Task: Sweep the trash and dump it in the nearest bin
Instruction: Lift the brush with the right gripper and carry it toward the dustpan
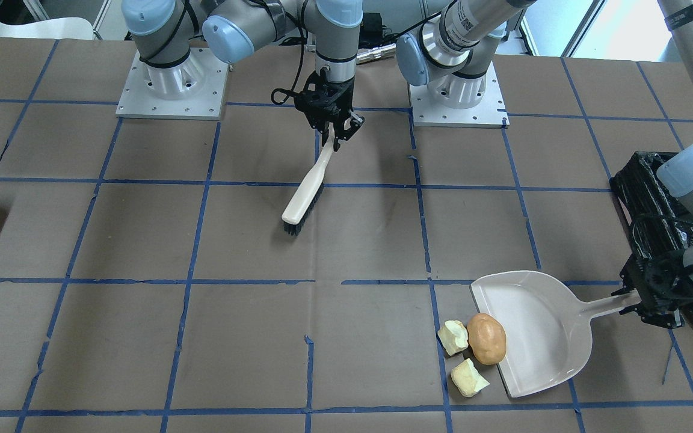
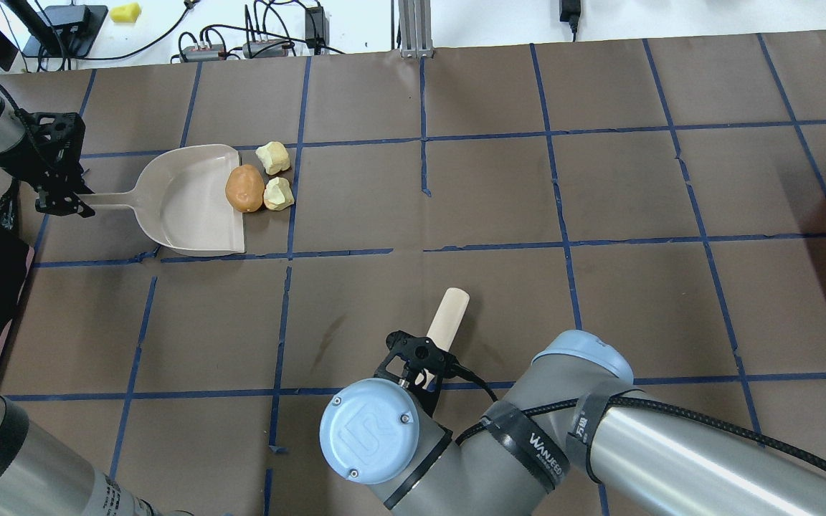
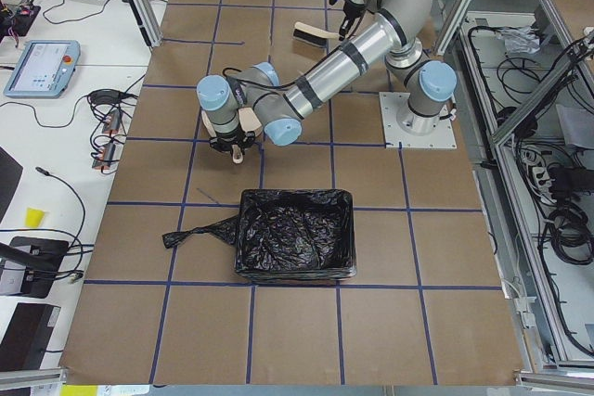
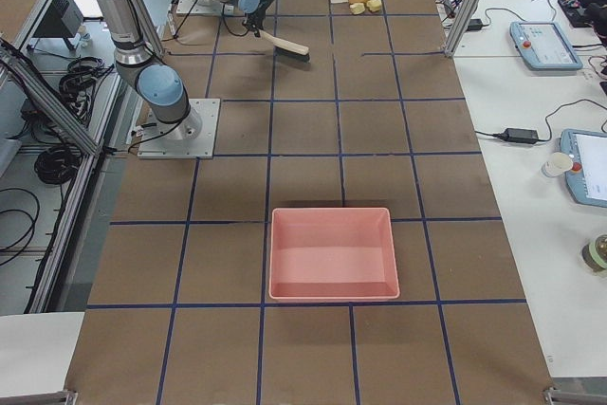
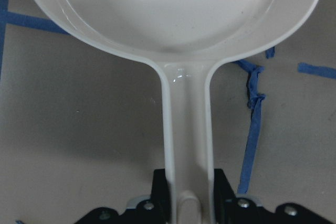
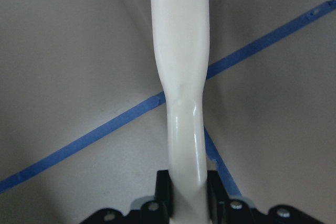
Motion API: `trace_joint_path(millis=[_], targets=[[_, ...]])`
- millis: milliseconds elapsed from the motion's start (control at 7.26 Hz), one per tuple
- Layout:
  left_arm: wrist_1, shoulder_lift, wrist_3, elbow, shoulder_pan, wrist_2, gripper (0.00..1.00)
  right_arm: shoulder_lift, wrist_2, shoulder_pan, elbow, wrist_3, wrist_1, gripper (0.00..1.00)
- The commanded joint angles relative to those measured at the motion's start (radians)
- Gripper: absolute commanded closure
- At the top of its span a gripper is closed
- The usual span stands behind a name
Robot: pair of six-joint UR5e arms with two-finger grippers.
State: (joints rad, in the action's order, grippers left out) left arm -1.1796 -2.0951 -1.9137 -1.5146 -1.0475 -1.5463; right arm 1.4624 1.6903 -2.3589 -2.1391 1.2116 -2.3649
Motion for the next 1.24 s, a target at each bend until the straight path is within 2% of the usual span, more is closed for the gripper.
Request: trace_joint_path(millis=[0,276,551,965,1102], targets=[[0.003,0.003,0.004,0.001,0.001,-0.001,0.93,-0.016,-0.044,0.007,0.103,-0.142,0.006,0.89],[0.012,0.000,0.015,-0.001,0.001,-0.002,0.93,-0.066,-0.044,0.044,0.181,-0.329,0.015,0.88],[0.012,0.000,0.018,-0.001,0.001,-0.002,0.93,-0.146,-0.044,0.092,0.327,-0.531,0.135,0.87],[0.012,0.000,0.019,-0.001,0.001,-0.001,0.93,-0.317,-0.035,0.098,0.623,-0.674,0.327,0.86],[0.012,0.000,0.019,-0.001,0.001,-0.002,0.93,-0.411,-0.032,0.098,0.768,-0.713,0.396,0.86]])
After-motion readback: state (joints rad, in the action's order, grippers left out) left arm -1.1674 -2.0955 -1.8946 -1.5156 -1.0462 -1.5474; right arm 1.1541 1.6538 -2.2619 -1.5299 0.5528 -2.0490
